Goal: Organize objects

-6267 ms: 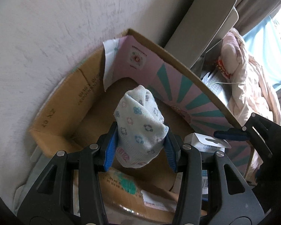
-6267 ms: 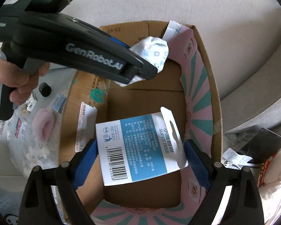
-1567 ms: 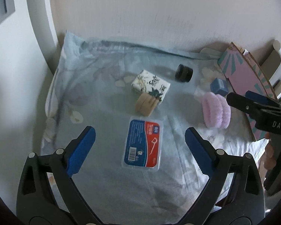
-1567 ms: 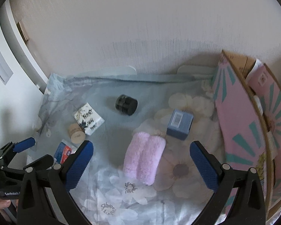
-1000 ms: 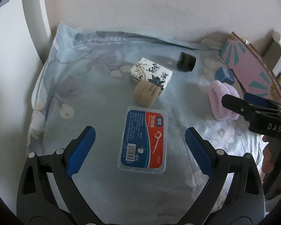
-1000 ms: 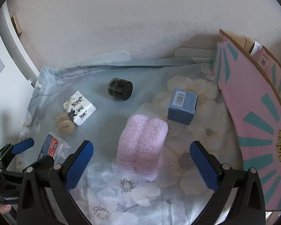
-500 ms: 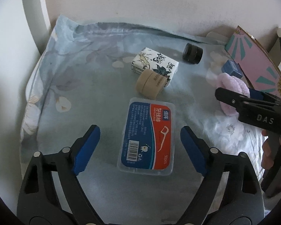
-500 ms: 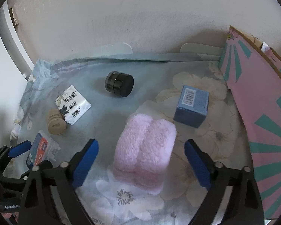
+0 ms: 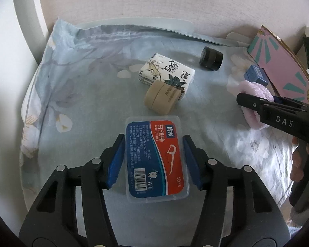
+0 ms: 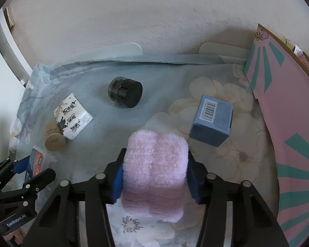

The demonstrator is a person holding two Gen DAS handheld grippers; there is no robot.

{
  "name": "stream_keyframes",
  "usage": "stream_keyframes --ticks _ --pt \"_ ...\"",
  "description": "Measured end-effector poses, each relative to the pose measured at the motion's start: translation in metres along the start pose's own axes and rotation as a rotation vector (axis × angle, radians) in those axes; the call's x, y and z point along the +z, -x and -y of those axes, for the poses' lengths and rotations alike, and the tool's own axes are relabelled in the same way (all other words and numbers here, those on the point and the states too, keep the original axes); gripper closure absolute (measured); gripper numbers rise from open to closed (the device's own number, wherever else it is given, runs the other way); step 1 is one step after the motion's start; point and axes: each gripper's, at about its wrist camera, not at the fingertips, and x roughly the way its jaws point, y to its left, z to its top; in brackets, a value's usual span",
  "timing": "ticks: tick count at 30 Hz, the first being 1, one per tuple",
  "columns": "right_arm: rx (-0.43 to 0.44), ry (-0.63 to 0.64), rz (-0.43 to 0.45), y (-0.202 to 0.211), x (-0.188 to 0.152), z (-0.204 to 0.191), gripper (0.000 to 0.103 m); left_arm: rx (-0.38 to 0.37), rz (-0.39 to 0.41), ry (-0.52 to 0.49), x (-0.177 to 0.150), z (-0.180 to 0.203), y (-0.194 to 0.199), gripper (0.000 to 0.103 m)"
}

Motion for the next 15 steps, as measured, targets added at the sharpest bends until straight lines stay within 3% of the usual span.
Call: stream_keyframes --ticks 15 --pt "0.013 -0.008 0.02 0.011 0.003 0.001 0.06 -0.02 0.016 0.032 0.011 -0.006 0.015 0.051"
